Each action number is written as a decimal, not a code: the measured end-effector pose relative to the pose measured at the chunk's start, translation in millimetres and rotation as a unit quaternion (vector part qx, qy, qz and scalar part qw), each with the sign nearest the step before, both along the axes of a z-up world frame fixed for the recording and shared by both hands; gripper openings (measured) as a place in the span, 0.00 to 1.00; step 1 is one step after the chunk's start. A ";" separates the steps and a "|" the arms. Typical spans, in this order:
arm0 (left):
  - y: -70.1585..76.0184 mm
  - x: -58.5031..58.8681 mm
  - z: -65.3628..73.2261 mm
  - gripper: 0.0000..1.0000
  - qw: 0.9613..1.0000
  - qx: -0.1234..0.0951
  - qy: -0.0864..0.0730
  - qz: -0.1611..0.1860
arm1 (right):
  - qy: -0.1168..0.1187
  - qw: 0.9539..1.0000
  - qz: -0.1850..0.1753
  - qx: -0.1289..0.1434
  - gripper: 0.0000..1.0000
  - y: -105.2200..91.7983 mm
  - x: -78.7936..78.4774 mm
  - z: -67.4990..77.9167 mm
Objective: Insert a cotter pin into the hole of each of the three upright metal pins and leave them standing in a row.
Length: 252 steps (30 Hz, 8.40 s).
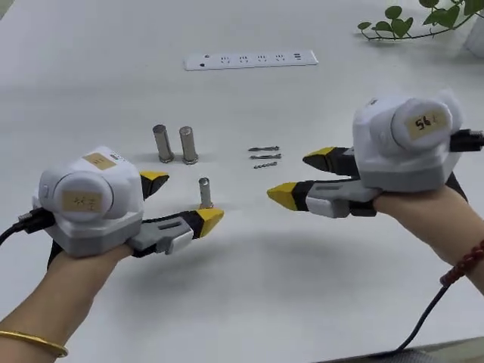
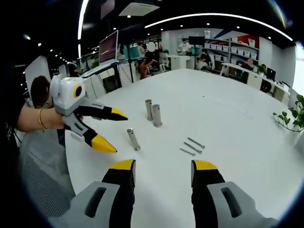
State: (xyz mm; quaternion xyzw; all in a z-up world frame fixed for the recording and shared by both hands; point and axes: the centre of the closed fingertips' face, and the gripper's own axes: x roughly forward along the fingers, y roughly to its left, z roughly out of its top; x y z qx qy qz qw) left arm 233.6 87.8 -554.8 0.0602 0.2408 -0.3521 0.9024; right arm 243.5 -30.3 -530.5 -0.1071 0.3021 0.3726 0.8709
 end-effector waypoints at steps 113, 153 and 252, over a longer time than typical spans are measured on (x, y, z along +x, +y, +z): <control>12.2 -26.9 32.8 0.35 0.999 -0.038 0.025 0.008 | -0.067 0.929 0.321 -0.175 0.00 48.8 12.0 -14.6; -23.1 -42.4 28.4 0.08 0.978 -0.150 0.147 -0.017 | -0.132 0.868 0.454 -0.150 0.00 95.8 -59.4 -2.6; -27.3 -69.1 22.2 0.01 0.984 -0.038 0.003 -0.172 | -0.002 0.904 0.425 -0.041 0.00 93.2 -85.0 -14.2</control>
